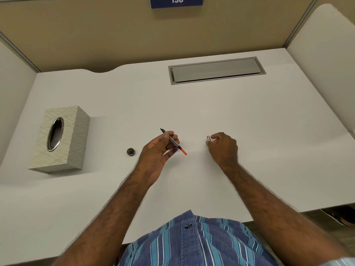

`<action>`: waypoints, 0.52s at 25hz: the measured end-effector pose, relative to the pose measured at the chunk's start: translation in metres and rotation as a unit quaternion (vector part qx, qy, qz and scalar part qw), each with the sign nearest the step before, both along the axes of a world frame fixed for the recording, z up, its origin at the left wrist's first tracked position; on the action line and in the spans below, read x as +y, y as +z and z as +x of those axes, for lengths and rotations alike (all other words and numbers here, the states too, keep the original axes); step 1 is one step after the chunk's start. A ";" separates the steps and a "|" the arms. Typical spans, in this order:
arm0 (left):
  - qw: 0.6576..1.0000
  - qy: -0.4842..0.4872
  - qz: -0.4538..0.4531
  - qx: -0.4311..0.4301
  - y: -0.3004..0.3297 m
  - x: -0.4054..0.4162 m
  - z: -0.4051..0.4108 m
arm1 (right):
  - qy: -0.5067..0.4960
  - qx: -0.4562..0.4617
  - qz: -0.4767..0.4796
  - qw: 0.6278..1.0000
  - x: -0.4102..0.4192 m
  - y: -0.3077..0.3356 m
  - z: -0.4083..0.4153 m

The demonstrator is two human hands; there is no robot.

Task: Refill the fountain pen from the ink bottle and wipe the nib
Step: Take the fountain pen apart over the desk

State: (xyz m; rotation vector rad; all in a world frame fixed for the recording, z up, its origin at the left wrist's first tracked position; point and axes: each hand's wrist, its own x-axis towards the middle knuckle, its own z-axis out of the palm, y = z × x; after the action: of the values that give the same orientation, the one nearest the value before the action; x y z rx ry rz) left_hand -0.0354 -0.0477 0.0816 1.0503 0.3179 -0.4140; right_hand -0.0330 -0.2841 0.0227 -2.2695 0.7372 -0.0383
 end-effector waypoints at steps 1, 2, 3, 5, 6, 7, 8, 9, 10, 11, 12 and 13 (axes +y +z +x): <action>1.000 0.001 0.001 0.000 0.000 0.003 -0.001 | 0.002 -0.001 -0.010 1.000 0.002 -0.001 0.002; 1.000 0.003 0.004 0.000 -0.001 0.005 -0.001 | 0.006 -0.003 -0.019 1.000 0.004 -0.002 0.004; 1.000 0.004 0.007 -0.001 -0.001 0.008 -0.001 | 0.012 -0.005 -0.027 1.000 0.006 -0.002 0.005; 1.000 0.007 0.010 -0.002 -0.001 0.012 0.000 | 0.019 -0.003 -0.034 0.999 0.009 -0.003 0.007; 1.000 0.008 0.010 -0.003 0.000 0.014 0.001 | 0.015 -0.001 -0.032 0.999 0.010 -0.004 0.007; 1.000 0.008 0.010 -0.003 0.000 0.015 0.003 | 0.009 0.000 -0.028 1.000 0.010 -0.005 0.007; 1.000 0.008 0.009 -0.003 0.000 0.016 0.004 | 0.004 0.001 -0.025 1.000 0.010 -0.006 0.008; 1.000 0.008 0.007 -0.002 0.000 0.017 0.005 | 0.001 0.002 -0.024 1.000 0.009 -0.007 0.007; 1.000 0.009 0.006 0.000 0.000 0.018 0.007 | 0.001 0.003 -0.024 1.000 0.009 -0.007 0.007; 1.000 0.010 0.004 0.002 -0.001 0.019 0.009 | 0.001 0.003 -0.023 1.000 0.009 -0.008 0.007; 1.000 0.011 0.003 0.003 -0.002 0.020 0.010 | 0.000 0.001 -0.021 1.000 0.009 -0.007 0.006; 1.000 0.012 0.000 0.005 -0.003 0.021 0.011 | -0.002 -0.006 -0.020 1.000 0.009 -0.004 0.005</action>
State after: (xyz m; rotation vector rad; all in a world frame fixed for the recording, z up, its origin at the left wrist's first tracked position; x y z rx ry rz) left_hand -0.0243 -0.0265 0.0783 1.0432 0.3383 -0.3984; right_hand -0.0284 -0.2750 0.0184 -2.3038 0.7418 -0.0699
